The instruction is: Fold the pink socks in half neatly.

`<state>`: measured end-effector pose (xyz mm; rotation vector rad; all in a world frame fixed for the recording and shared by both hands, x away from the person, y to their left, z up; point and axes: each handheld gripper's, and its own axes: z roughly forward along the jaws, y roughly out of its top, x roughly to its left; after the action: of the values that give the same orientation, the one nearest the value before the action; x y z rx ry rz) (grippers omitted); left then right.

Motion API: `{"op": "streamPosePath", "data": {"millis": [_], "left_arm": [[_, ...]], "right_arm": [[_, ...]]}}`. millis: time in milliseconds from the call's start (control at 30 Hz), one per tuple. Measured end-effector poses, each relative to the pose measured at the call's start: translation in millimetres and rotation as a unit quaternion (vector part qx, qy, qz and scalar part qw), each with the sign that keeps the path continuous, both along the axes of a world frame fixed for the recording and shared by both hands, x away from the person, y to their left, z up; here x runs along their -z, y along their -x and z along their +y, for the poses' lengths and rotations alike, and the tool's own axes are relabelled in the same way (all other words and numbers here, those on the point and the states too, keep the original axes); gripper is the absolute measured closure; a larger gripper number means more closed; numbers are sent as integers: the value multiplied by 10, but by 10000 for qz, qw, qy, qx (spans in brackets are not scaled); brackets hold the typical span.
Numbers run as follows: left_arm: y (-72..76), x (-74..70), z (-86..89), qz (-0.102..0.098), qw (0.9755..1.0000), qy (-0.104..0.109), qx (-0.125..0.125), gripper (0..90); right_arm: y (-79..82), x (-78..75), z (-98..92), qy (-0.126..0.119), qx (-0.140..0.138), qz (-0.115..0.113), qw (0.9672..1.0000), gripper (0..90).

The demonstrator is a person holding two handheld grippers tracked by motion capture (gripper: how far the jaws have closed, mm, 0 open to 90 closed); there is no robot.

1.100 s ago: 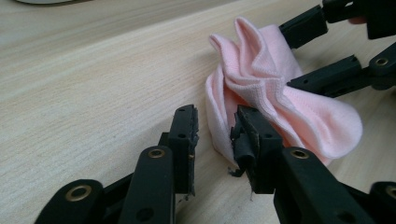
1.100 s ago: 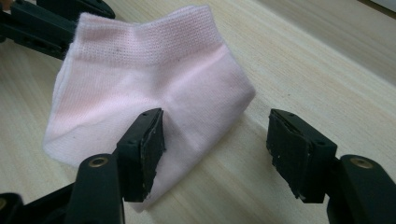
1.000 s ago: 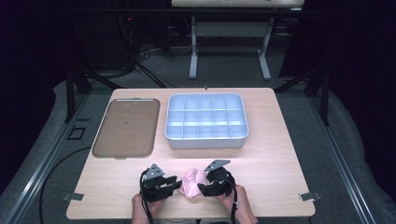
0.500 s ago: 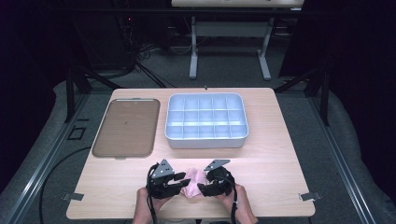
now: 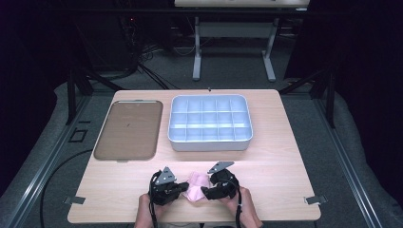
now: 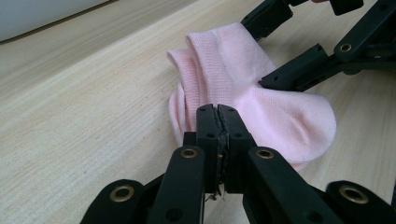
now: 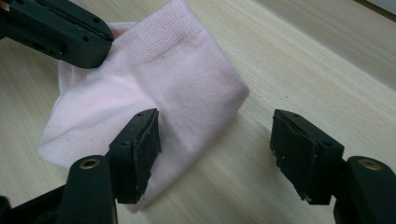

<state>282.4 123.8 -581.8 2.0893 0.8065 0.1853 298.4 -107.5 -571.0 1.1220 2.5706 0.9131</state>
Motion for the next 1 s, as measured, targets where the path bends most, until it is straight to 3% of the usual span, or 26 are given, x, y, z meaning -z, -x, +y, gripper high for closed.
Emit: {"op": "streamPosePath", "data": {"millis": [200, 233, 300, 333, 400, 433, 633, 667, 733, 1000], "left_arm": [[24, 32, 9, -123, 9999, 54, -23, 881], [34, 37, 8, -160, 9999, 51, -29, 881], [42, 38, 4, -160, 9998, 58, -49, 882], [41, 40, 2, -182, 9998, 53, -43, 882], [41, 42, 3, -162, 9998, 66, -46, 882], [43, 45, 1, -185, 9998, 71, -53, 882], [55, 45, -4, -233, 9997, 35, -69, 882], [56, 44, -7, -229, 9997, 32, -79, 882], [58, 41, -17, -210, 9997, 38, -118, 882], [61, 18, -127, -85, 9997, 20, -235, 884]], "right_arm": [[33, -13, -43, -267, -70, 205, 9994, 449], [54, -24, -62, -386, -113, 390, 9984, 508], [60, -22, -67, -470, -115, 450, 9978, 522], [60, -27, -93, -552, -152, 617, 9965, 573], [55, -28, -102, -518, -126, 620, 9966, 590], [35, -13, -109, -703, -76, 727, 9948, 663], [-12, 18, -112, -851, -111, 884, 9924, 794], [-12, 18, -112, -851, -111, 884, 9924, 794], [-20, 57, -150, -1165, -36, 1011, 9880, 833], [-21, 18, -315, -1545, 87, 1117, 9816, 842]]}}
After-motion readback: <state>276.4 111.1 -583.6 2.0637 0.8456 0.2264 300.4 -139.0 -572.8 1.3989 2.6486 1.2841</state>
